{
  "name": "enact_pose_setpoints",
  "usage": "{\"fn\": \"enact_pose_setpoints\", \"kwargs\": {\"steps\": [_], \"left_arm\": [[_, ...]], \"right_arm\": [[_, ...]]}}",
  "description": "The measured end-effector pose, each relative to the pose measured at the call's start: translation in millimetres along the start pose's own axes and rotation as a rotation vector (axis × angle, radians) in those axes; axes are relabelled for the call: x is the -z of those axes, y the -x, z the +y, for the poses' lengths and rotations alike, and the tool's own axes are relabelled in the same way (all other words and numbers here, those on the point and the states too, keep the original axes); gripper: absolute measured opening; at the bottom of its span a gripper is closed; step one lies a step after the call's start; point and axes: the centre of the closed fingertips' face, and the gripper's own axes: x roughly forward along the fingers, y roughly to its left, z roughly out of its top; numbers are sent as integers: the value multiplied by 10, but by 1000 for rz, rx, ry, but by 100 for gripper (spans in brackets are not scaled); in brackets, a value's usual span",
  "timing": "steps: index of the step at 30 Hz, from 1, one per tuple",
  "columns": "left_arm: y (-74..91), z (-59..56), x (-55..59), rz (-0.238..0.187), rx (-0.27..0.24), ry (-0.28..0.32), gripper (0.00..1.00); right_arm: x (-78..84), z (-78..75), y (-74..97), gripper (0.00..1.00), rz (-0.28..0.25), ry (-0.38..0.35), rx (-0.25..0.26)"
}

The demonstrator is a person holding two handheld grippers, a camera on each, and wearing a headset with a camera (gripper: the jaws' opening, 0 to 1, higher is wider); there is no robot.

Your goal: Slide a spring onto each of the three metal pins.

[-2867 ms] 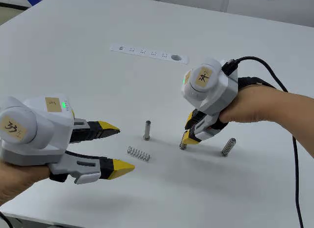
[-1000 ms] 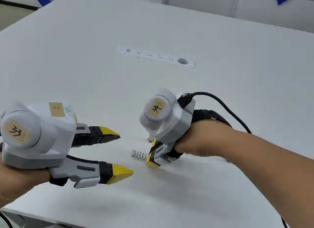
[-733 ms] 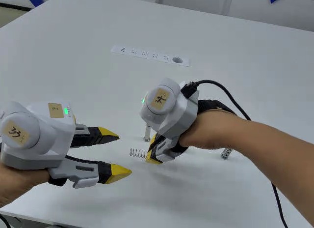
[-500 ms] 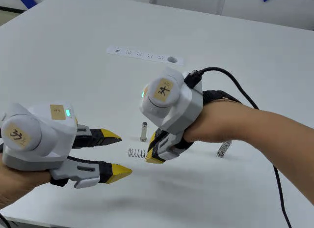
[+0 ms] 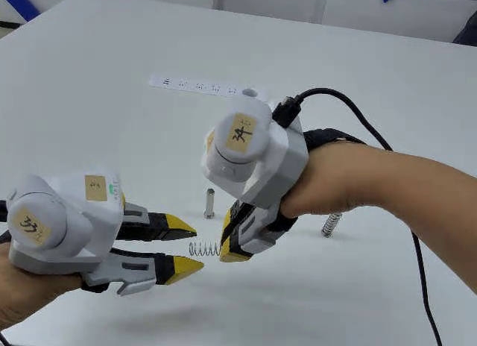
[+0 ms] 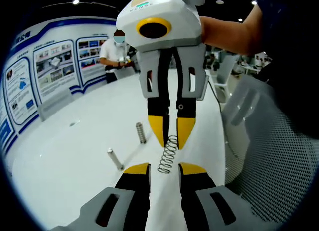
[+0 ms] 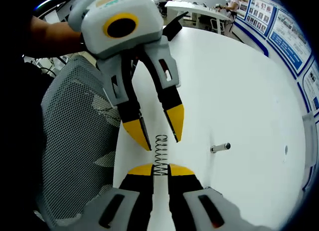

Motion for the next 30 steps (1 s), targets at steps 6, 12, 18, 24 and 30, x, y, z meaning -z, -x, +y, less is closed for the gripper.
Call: {"fn": "enact_pose_setpoints", "kwargs": {"steps": [6, 12, 18, 24, 30], "left_arm": [[-21, -39, -4, 0, 27, -11, 12], [-22, -64, 14, 4, 44, -20, 11], [6, -68, -20, -12, 50, -9, 10], [33, -63, -70, -31, 41, -3, 10], [42, -49, -97, -42, 32, 3, 10]], "right_arm": [[14, 40, 17, 11, 10, 8, -8], [12, 64, 38, 11, 5, 14, -14], [-3, 47, 65, 13, -16, 32, -6], [20, 29, 46, 16, -24, 27, -2], [24, 19, 35, 12, -27, 25, 3]]}}
